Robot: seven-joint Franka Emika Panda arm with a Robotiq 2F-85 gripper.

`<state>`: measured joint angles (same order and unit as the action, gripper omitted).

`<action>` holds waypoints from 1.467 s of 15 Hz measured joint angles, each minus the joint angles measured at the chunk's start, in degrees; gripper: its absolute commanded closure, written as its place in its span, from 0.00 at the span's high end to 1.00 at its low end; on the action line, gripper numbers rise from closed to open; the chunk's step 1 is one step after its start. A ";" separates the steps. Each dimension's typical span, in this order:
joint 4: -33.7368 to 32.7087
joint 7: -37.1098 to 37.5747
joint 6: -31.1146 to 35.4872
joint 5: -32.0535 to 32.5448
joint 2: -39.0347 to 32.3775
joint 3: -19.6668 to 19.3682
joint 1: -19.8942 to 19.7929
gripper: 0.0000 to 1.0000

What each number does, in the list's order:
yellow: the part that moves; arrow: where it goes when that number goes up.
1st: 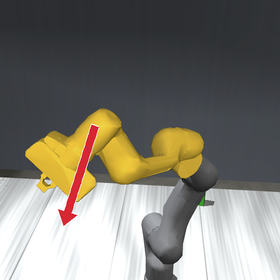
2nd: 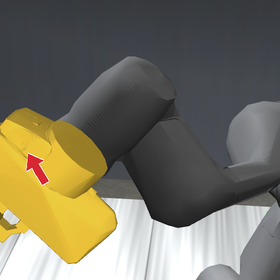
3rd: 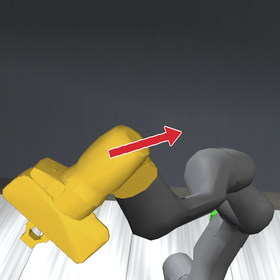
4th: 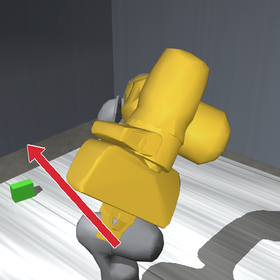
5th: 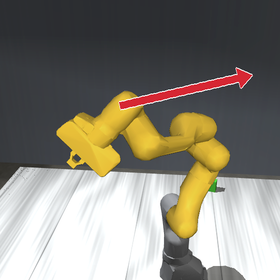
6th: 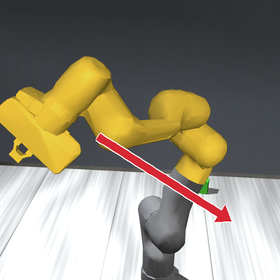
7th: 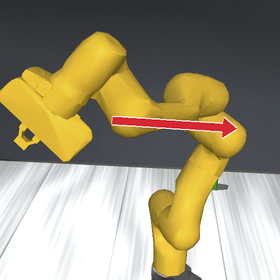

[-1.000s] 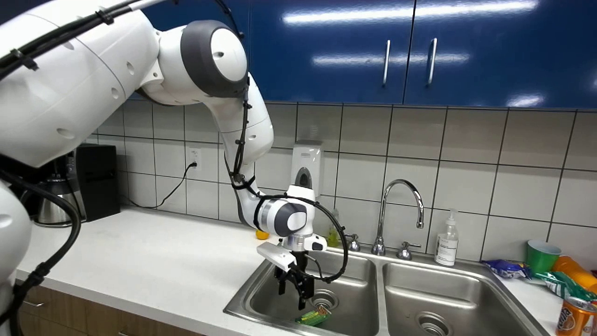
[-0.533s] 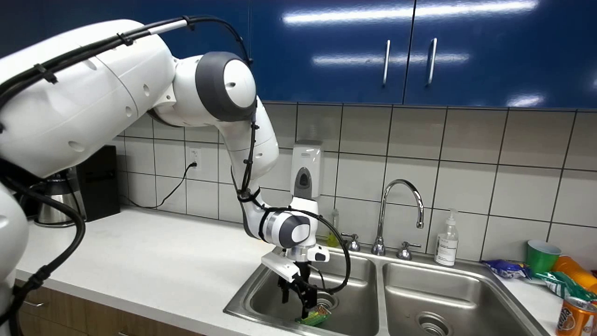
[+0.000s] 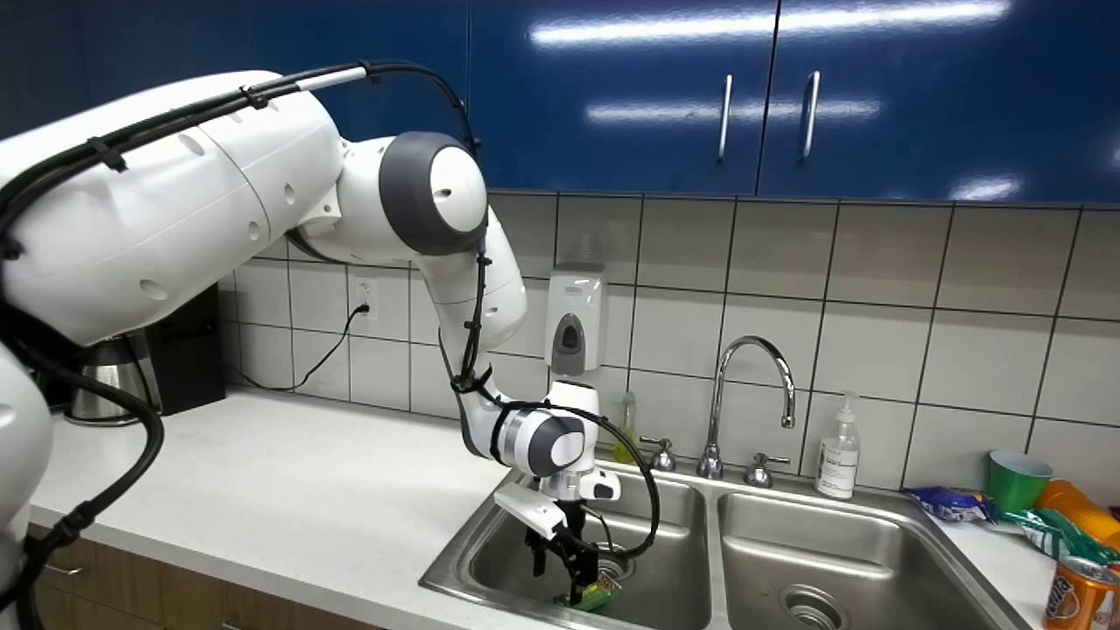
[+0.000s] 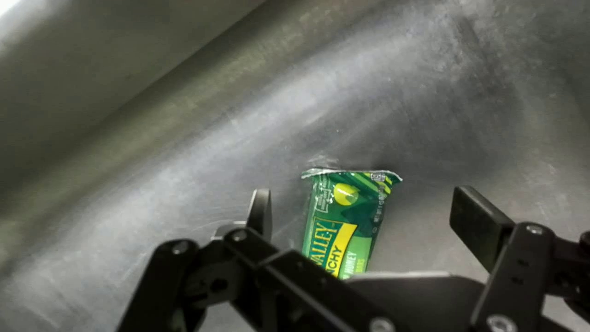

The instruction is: Move the green object to the counter

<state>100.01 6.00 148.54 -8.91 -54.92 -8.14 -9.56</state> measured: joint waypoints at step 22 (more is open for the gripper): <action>-4.98 -0.70 -3.39 0.33 -2.96 -0.96 -1.63 1.00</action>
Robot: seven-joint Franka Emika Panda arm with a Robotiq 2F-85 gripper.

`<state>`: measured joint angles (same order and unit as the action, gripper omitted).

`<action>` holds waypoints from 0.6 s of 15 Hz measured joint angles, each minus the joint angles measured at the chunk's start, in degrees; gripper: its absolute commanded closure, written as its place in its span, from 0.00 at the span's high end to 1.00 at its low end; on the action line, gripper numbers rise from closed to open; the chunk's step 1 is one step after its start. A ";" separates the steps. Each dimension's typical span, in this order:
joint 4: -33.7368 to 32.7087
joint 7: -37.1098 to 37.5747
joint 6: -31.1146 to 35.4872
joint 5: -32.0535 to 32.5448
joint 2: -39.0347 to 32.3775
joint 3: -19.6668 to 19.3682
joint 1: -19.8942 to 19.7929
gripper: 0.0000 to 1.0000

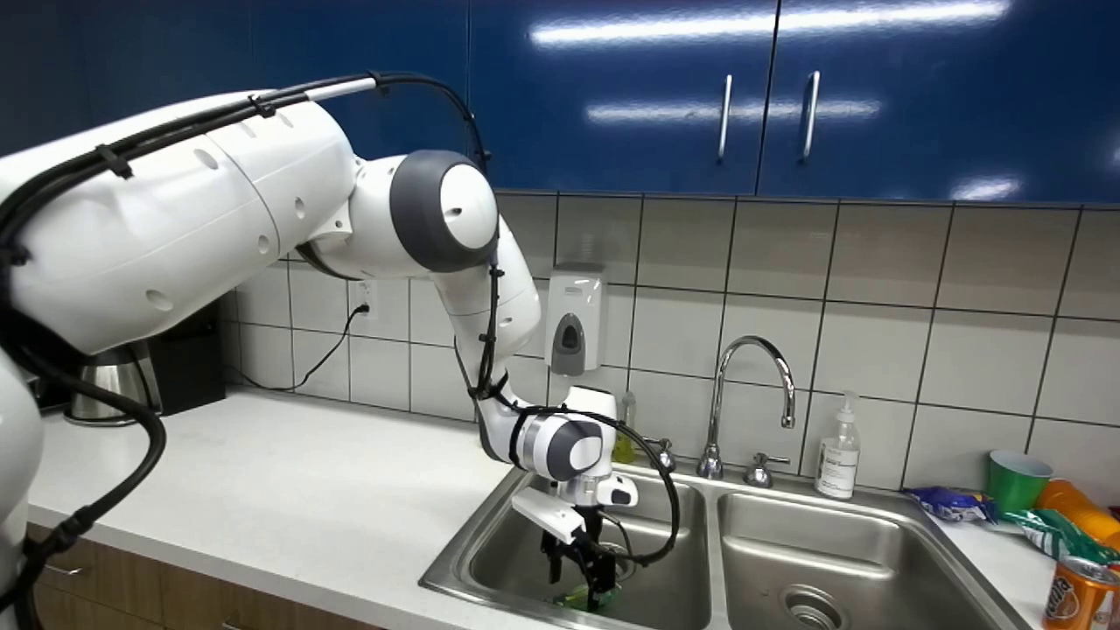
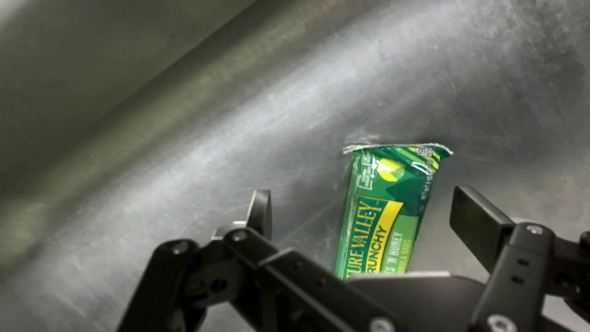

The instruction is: Move the green object to the counter

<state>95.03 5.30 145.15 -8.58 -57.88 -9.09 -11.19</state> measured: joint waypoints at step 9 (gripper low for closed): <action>-3.98 -0.04 -1.52 0.04 -2.77 0.18 0.00 1.00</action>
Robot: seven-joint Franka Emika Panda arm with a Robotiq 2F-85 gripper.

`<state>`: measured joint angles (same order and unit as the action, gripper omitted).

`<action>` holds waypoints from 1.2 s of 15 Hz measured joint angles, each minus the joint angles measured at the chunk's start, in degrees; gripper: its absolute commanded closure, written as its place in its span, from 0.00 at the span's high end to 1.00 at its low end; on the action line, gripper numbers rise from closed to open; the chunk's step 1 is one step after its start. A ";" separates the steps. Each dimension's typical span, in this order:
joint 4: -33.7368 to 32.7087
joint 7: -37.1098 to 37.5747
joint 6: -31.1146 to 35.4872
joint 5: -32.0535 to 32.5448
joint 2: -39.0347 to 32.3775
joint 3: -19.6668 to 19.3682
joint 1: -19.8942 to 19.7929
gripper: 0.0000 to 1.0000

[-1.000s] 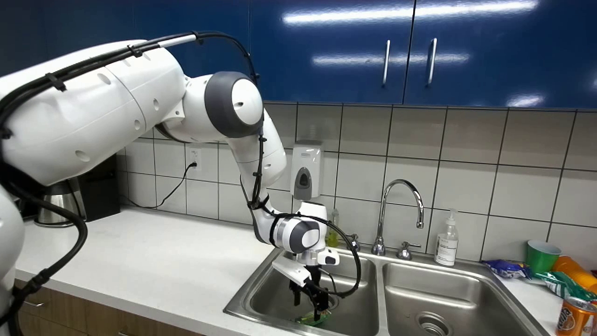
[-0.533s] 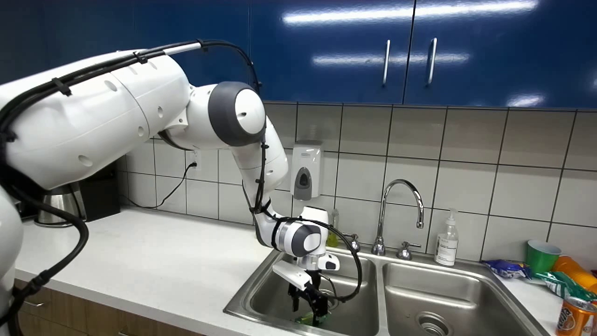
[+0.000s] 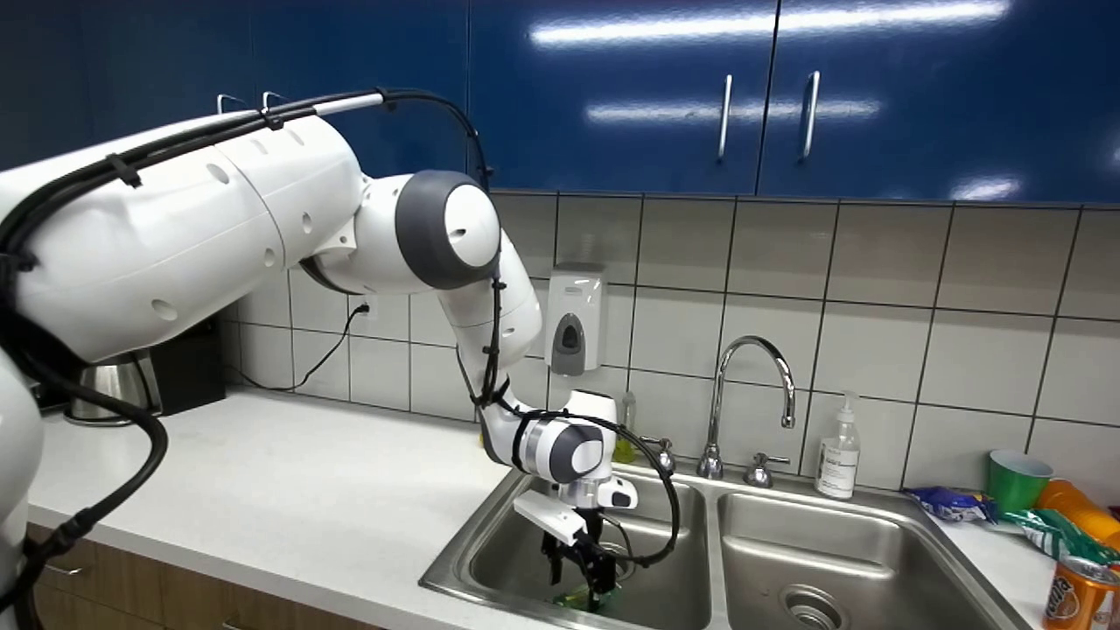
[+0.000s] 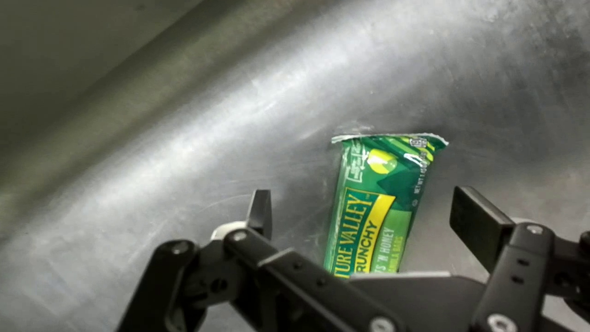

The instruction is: Move the green object to the counter

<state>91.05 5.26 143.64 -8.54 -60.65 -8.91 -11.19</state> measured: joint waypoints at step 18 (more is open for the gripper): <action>-6.63 0.00 -2.30 0.00 -4.19 0.04 -0.05 0.75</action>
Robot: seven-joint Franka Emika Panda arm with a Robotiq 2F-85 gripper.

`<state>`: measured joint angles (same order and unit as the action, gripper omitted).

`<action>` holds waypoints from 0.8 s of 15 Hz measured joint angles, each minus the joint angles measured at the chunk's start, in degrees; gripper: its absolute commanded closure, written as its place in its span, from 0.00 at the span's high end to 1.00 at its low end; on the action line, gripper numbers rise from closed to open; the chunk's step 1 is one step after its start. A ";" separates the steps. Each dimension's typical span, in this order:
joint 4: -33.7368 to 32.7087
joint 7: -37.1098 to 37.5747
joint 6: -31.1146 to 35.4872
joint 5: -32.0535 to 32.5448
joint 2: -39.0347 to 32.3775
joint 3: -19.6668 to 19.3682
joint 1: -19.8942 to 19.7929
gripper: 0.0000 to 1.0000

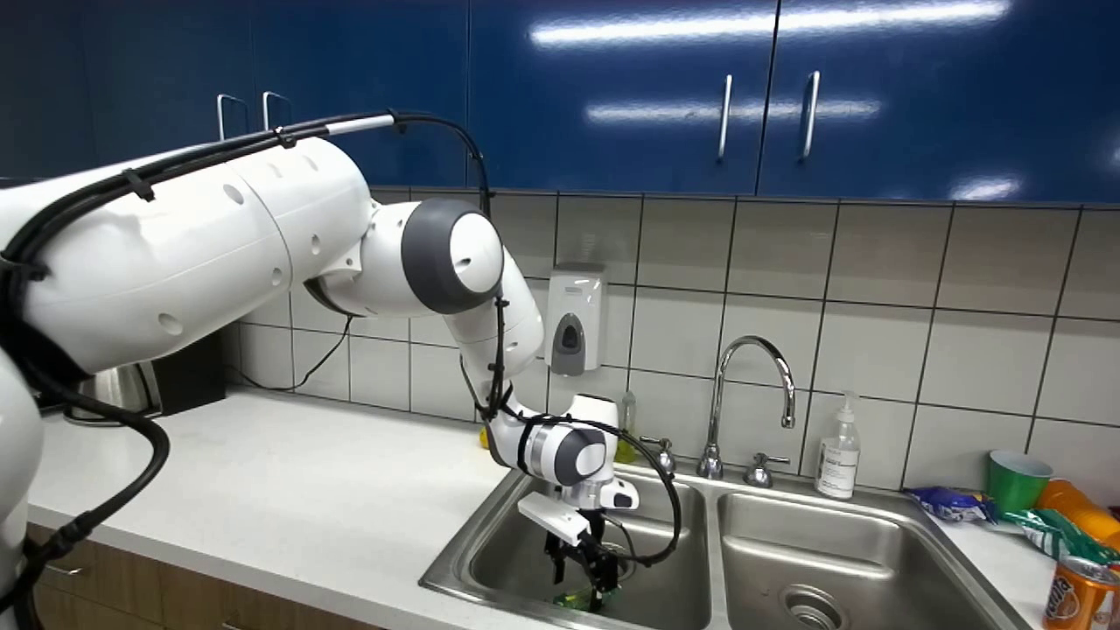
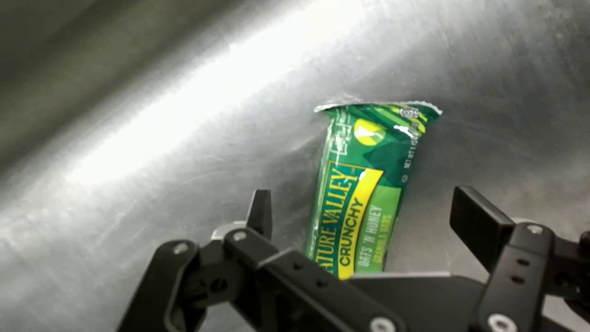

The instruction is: Move the green object to the counter

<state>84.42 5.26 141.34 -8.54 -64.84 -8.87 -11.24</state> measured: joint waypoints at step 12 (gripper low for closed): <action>-2.53 0.00 -1.60 0.00 -1.31 0.00 -0.60 0.18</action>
<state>81.88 5.26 139.74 -8.54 -66.16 -8.86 -11.84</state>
